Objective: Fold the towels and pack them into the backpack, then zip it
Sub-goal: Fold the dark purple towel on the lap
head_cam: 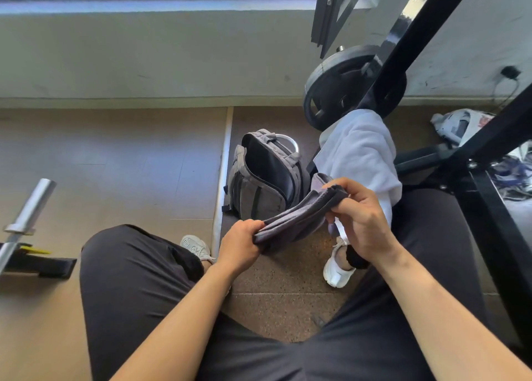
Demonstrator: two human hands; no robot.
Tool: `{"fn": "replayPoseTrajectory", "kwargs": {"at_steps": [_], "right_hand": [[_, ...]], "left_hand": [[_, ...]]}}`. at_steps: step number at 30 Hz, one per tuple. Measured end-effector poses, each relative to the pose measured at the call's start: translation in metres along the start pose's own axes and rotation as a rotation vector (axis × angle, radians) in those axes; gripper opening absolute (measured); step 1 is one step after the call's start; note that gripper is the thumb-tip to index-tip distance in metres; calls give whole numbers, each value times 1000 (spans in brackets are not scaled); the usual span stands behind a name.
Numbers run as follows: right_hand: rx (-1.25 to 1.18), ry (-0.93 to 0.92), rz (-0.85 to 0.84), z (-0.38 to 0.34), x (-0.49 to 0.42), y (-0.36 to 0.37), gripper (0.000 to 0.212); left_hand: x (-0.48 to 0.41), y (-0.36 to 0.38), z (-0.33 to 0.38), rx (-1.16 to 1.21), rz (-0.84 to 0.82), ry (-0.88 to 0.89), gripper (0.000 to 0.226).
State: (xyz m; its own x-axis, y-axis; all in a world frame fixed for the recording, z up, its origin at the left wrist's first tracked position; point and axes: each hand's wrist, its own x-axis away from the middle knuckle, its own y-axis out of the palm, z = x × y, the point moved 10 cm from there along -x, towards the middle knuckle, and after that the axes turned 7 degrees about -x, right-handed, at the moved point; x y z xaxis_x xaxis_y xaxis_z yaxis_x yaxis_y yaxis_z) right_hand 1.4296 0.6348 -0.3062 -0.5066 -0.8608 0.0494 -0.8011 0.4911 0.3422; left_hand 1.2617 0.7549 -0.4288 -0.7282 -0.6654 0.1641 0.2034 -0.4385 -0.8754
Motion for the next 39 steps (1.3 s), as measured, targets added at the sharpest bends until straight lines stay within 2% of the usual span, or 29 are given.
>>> {"fn": "replayPoseTrajectory", "kwargs": {"at_steps": [2,4,7,8,10,15,20,25,27,32,39], "right_hand": [[29,-18,92,1,-2,-16,13],[72,-27,174,3,-4,-32,10],[62,-52,265,-2,-5,-48,6],[62,-61,299,-5,-5,-53,14],[43,-71,327,-7,-6,-59,27],[19,-86,331,-10,-10,-65,30],[1,-87,360,-15,-10,-71,34],[1,-91,359,-18,-9,-72,40],[28,-95,352,-19,-8,-71,36],[37,-101,299,-18,-9,-60,25],[1,-96,239,-14,-10,-52,24]], "left_hand": [[0,-19,-8,-43,119,-28,28],[-1,-31,-21,29,177,-57,29],[-2,-27,-33,275,40,-69,33],[-1,-24,-31,336,-13,-70,35],[2,-18,-27,387,-95,-67,35],[13,-4,-18,522,-307,-68,25],[22,-5,-5,666,-436,-1,26],[24,-4,-7,732,-489,17,21],[21,-6,-8,690,-443,-6,24],[14,-14,3,314,-270,10,32],[12,-27,16,-104,-53,142,12]]}}
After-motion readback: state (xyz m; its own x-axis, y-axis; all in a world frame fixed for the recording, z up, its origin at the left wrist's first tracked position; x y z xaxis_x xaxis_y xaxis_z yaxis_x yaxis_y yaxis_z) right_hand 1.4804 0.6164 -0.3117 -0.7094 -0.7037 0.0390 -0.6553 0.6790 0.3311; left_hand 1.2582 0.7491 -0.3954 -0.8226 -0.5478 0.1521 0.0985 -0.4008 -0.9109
